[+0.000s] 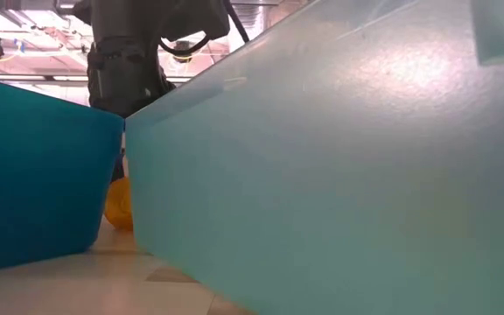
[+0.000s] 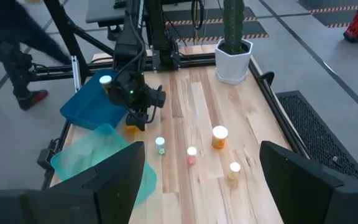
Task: Pick and place medicine bottles into bin by pill shape (circle, oval)
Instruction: Put the big orange pill bottle into the blue bin
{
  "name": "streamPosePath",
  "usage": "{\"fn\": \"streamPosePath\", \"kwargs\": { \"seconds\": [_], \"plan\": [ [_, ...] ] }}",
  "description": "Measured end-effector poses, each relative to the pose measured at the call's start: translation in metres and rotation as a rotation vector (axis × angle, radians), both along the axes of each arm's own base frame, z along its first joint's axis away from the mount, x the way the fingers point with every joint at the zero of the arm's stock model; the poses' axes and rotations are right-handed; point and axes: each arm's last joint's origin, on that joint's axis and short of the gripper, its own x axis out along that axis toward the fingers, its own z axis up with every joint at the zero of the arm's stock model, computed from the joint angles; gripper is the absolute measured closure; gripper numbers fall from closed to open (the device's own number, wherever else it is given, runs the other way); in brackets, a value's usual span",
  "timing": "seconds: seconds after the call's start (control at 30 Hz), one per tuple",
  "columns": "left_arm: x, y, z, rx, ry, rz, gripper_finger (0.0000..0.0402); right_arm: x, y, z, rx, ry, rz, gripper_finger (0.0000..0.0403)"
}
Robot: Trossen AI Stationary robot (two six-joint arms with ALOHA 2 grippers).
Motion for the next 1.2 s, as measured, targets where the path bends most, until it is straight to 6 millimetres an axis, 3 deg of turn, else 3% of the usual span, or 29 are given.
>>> {"fn": "streamPosePath", "kwargs": {
  "seconds": [0.2,0.47,0.73,1.03,1.2],
  "plan": [
    [0.0,0.0,0.0,-0.004,0.0,-0.012,0.0202,0.0,0.0,0.0,0.0,0.0,0.0,0.0078],
    [0.003,0.002,0.001,0.022,-0.026,-0.023,0.019,0.0,0.0,0.0,-0.002,0.0,0.001,0.0078],
    [0.009,0.007,0.008,0.071,-0.107,-0.07,0.0202,0.0,0.0,0.0,0.0,0.0,0.0,0.0078],
    [-0.008,0.016,0.057,0.268,-0.231,-0.103,0.0194,0.0,0.0,0.0,-0.001,-0.004,0.0,0.0078],
    [-0.02,0.007,0.098,0.506,-0.41,-0.271,0.0195,0.001,0.0,0.0,-0.001,-0.003,0.0,0.0078]
  ]
}}
